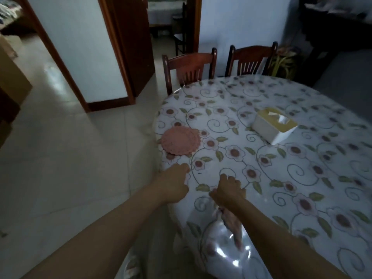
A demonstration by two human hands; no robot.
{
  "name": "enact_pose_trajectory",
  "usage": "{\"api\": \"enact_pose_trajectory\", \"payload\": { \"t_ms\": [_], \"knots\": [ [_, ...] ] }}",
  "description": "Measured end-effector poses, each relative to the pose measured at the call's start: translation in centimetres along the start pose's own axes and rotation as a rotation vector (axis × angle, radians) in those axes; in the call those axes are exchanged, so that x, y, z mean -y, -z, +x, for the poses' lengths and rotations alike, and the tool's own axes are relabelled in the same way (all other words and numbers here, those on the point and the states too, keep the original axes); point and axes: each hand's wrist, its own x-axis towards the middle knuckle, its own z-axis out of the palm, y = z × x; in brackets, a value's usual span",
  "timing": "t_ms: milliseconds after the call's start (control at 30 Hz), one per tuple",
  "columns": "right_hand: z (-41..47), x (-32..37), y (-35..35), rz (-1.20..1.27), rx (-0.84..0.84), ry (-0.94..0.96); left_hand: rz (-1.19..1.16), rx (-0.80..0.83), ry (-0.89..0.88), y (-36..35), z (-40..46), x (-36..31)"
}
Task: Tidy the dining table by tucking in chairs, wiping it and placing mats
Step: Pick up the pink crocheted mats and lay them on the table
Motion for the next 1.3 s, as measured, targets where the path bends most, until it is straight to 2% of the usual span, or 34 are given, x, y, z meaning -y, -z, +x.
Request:
{"api": "enact_pose_trajectory", "payload": {
  "t_ms": [200,433,567,733,900,1133,1300],
  "knots": [
    [4.5,7.7,1.5,0.159,-0.103,-0.121,0.030,0.045,-0.104,6.3,6.7,6.7],
    [8.2,12.7,0.9,0.320,-0.097,-0.291,0.053,0.140,-0.210,11.2,14.4,10.9],
    [12.0,13.8,0.7,0.422,-0.096,-0.363,0.073,0.168,-0.208,9.9,21.4,13.0],
    [18.7,14.7,0.1,0.583,-0.099,-0.405,0.128,0.115,-0.128,9.6,28.0,13.5],
    [22.6,15.8,-0.9,0.674,-0.047,-0.513,0.159,0.142,-0.065,9.1,32.9,14.7],
    [26.5,15.5,-0.7,0.697,-0.046,-0.718,0.306,0.366,0.011,8.5,37.8,15.9],
    [28.4,14.6,-1.4,0.865,-0.042,-0.806,0.336,0.376,-0.079,8.0,39.2,17.1]
  ]
}}
